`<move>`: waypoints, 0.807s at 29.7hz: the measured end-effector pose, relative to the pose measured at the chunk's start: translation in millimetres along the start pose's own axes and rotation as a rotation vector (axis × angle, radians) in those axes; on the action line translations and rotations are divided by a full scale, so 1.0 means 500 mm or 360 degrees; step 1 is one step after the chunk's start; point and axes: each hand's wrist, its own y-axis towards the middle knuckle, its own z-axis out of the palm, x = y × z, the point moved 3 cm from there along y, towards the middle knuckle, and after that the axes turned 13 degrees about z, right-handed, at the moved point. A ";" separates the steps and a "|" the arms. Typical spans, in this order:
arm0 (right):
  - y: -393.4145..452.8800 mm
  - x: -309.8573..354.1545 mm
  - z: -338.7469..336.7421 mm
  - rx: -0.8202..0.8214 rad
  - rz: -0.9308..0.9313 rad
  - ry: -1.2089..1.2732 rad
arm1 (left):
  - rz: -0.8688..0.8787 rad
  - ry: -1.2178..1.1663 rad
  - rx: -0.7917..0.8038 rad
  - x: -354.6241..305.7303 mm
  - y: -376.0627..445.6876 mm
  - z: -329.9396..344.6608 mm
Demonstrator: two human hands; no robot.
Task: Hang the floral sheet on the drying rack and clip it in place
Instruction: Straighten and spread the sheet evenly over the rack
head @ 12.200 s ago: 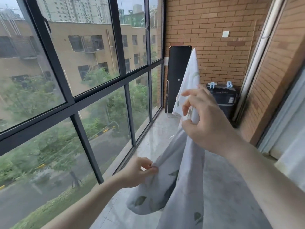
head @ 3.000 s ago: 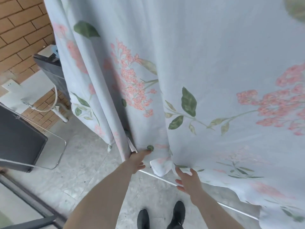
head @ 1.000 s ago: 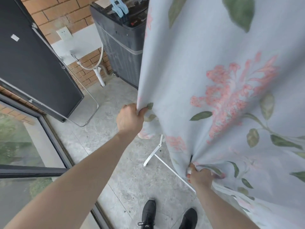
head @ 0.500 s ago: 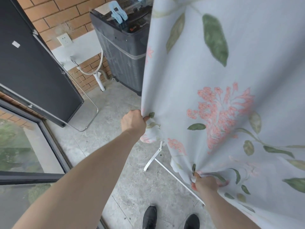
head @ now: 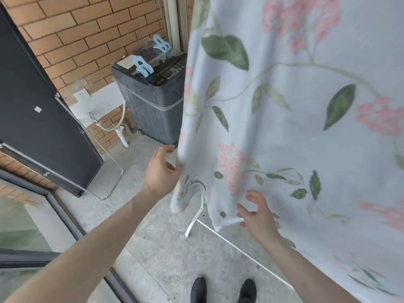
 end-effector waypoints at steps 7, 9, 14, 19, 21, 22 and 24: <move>-0.240 0.298 -0.186 -0.0271 -0.0880 -0.0091 | 0.0724 -0.0198 -0.0453 -0.324 0.168 -0.245; -0.310 0.384 -0.245 -0.0427 -0.1150 -0.0107 | 0.0875 -0.0189 -0.0481 -0.408 0.219 -0.293; -0.408 0.529 -0.346 -0.0851 -0.1676 -0.0396 | 0.0874 -0.0152 -0.0183 -0.536 0.308 -0.337; -0.413 0.606 -0.385 -0.1138 -0.1822 -0.0727 | 0.0855 -0.0158 0.0138 -0.536 0.316 -0.343; -0.411 0.627 -0.392 -0.1248 -0.1807 -0.0853 | 0.0851 -0.0197 0.0269 -0.524 0.316 -0.352; -0.412 0.635 -0.393 -0.1288 -0.1794 -0.0886 | 0.0867 -0.0145 0.0303 -0.521 0.315 -0.356; -0.421 0.651 -0.389 -0.1380 -0.1790 -0.0940 | 0.0946 0.0016 0.0292 -0.515 0.320 -0.364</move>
